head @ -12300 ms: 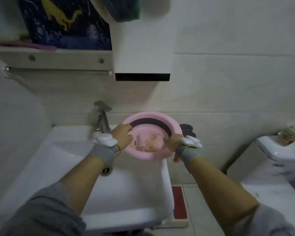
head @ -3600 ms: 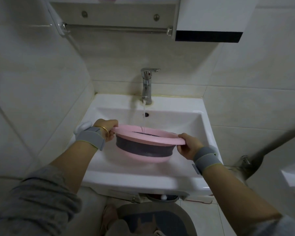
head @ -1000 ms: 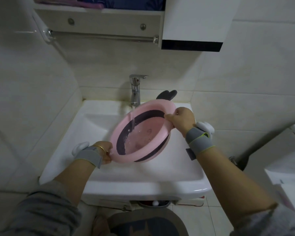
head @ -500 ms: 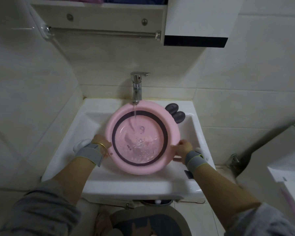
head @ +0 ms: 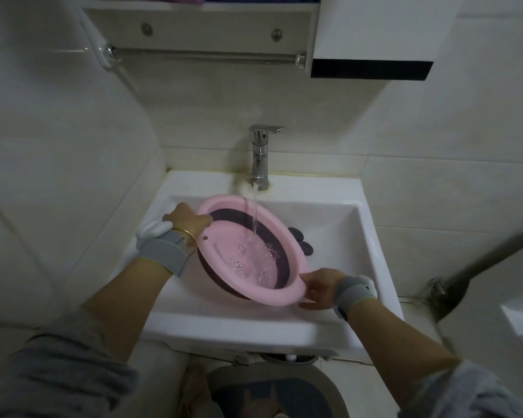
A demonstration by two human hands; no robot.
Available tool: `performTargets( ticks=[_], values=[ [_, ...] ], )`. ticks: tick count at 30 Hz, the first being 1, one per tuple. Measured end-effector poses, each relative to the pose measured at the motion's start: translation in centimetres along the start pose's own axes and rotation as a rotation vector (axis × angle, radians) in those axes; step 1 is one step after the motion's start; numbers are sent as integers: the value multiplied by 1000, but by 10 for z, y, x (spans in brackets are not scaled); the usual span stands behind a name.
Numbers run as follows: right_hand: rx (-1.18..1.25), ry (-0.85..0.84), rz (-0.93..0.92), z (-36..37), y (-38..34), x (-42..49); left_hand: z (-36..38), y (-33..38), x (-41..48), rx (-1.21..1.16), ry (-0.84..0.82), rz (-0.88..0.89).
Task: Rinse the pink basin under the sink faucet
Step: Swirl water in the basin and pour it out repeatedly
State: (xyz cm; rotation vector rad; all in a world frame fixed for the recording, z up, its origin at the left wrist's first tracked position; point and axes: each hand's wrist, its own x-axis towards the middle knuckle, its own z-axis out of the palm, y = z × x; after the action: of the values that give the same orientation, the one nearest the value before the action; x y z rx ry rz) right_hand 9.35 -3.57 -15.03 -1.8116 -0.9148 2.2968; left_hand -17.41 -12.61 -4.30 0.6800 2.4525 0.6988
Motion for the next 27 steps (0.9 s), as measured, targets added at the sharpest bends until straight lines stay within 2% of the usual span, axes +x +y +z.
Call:
performTargets(
  ticks=[4, 10, 18, 23, 27],
  values=[
    [-46, -12, -19, -5, -15, -7, -5, -6, 7, -151, -26, -57],
    [-24, 20, -140, -1, -44, -39, -1, -15, -6, -398, -85, -211],
    [-252, 134, -386, 7, -81, -83, 34, -41, -5, -393, -256, -319],
    [-428, 309, -564, 13, -86, -90, 66, -51, -8, -436, -395, -418],
    [-527, 362, -693, 10, -80, -94, 83, -50, -7, -420, -419, -412]
  ],
)
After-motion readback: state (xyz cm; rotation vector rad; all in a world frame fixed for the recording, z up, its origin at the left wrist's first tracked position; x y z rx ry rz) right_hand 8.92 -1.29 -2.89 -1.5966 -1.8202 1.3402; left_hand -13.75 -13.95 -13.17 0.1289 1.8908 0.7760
